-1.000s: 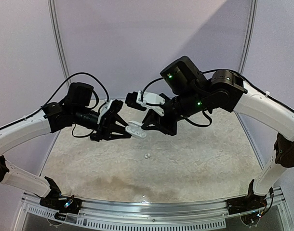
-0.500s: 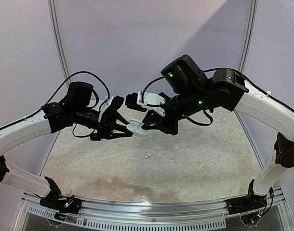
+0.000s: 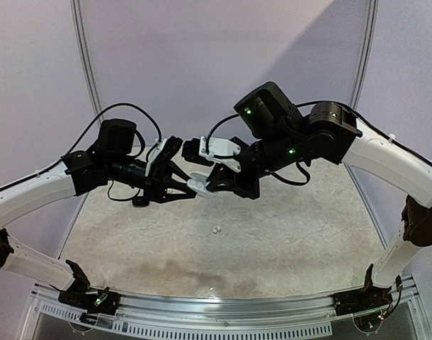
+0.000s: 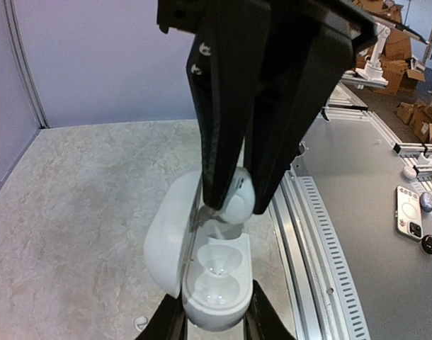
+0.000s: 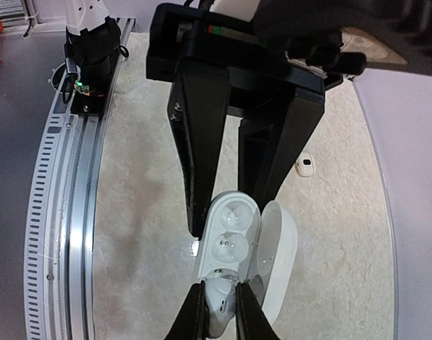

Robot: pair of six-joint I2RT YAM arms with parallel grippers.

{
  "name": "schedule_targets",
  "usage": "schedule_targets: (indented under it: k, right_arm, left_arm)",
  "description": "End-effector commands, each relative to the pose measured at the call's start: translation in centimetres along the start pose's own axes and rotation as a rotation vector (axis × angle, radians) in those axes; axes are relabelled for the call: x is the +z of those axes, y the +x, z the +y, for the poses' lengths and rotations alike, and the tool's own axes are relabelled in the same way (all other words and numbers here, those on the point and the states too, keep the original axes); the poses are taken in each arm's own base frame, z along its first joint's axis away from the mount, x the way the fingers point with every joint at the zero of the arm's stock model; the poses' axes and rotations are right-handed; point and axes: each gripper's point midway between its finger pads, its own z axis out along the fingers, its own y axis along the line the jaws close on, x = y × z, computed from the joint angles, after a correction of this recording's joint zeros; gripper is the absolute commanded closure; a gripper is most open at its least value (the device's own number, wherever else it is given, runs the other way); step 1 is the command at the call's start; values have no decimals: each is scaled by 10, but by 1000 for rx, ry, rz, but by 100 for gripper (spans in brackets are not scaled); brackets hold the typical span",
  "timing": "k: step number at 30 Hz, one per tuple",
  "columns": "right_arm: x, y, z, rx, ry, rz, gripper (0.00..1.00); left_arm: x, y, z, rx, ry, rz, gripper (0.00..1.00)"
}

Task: Insert the wireless bluetooth earbuds into the charging case
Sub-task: Insert the right earbud into the right side groove of the charging case, then pick up the left earbud from the center of the board.

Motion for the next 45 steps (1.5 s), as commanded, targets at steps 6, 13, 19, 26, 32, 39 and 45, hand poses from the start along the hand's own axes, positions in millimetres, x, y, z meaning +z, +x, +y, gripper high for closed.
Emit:
schedule_targets:
  k: [6,13,19,26,32,39,45]
  right_arm:
    - [10,3,-6,-34,35,37,100]
    - [14,8,-9,-45,48,81,90]
    - [15,14,-17,-54,90,114,84]
    - [17,16,-19,-59,102,130,79]
    - [15,9,-21,-59,107,106,77]
    - [-14,-45,-17,-13,64,-130,69]
    - [-64,-85,-27,72,88,-379,65]
  left_arm:
    - [5,-6,-10,51,55,-23,100]
    - [5,-9,-10,57,56,-39,100]
    - [5,-10,-10,59,58,-44,100]
    - [5,-10,-11,52,62,-46,100]
    - [5,-11,-11,37,64,-56,100]
    - [6,0,8,-149,1,-64,100]
    - [3,10,20,-254,-43,-73,100]
